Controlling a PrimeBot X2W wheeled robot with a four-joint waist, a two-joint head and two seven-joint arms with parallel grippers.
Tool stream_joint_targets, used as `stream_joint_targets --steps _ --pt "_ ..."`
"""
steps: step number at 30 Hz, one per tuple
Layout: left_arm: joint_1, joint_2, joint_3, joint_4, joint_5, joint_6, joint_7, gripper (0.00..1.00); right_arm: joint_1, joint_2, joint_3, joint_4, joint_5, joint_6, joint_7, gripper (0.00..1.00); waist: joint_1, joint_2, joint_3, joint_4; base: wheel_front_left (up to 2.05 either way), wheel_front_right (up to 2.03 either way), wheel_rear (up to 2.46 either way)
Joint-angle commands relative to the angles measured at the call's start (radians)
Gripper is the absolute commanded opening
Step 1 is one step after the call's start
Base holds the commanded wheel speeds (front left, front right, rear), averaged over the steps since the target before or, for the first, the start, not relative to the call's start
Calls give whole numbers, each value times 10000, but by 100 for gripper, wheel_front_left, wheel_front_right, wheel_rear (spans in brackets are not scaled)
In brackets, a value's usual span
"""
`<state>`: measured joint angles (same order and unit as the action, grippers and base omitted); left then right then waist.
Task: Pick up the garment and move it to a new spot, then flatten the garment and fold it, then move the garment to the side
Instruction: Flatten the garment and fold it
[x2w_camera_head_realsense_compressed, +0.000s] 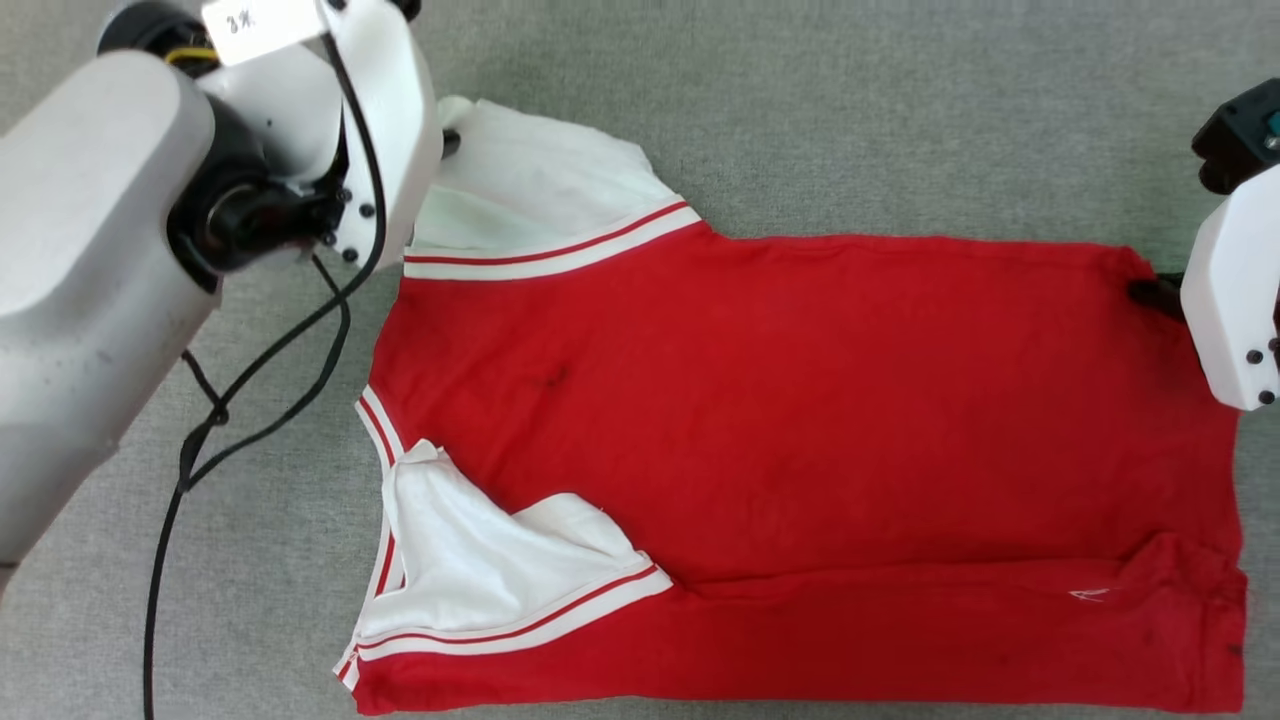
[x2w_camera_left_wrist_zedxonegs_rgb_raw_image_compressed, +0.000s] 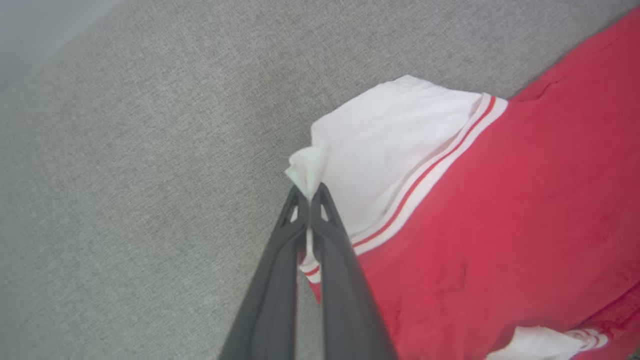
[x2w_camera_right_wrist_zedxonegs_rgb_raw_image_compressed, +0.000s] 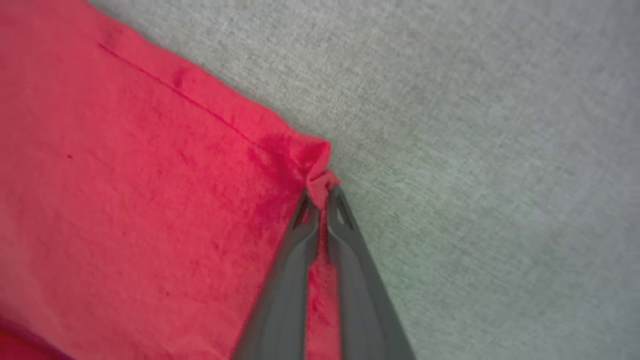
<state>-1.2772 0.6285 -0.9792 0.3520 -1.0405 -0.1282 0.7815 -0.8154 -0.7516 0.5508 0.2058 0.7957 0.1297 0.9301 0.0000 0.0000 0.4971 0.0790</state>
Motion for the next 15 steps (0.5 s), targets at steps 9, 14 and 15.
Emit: stream_joint_targets --steps 9,14,15 --pt "1152 911 -462 -1032 -425 -11 -879 0 847 -105 17 -49 158 6 -1732 0 0 0 -1403 -83 0 0 0" --pt "2100 1521 -747 -1728 -624 -11 -1177 0 1683 -197 71 -177 213 6 -2444 0 0 0 -2217 -97 0 0 0" --pt "2314 1624 -784 -1844 -675 -8 -1257 0 1868 -219 60 -198 230 8 -2583 0 0 0 -2380 -92 0 0 0"
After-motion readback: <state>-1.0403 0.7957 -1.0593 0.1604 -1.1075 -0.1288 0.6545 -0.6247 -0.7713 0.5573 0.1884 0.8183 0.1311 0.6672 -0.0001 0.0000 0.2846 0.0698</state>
